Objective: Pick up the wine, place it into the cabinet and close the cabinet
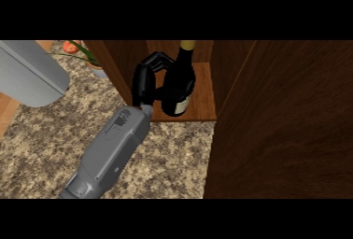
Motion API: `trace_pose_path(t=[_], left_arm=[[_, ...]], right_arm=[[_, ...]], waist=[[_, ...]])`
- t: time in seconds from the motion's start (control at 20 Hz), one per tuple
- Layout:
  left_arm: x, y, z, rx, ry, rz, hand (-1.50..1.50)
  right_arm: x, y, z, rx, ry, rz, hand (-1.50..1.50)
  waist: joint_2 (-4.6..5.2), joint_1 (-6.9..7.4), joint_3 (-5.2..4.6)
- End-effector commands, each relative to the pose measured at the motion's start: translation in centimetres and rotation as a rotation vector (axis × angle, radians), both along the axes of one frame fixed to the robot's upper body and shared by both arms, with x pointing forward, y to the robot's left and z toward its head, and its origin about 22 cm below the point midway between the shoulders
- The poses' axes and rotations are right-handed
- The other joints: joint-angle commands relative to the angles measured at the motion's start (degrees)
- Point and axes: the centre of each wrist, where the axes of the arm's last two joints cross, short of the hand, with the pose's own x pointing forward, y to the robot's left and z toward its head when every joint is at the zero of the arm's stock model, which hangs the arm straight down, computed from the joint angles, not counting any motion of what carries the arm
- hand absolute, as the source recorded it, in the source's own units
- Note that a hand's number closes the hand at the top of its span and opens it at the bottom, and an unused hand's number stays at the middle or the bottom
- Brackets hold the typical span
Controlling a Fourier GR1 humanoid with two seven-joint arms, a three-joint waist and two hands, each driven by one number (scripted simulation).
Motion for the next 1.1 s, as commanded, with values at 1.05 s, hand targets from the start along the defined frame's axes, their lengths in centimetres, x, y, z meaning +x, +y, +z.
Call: trace_pose_path(t=[1.05], left_arm=[[5.5,0.9,2.5,0.084,-0.065,0.147,1.5]], right_arm=[[-2.5,-0.4,0.7,0.036,-0.021,0.063,-1.5]], waist=[[0.71,-2.2,0.0]])
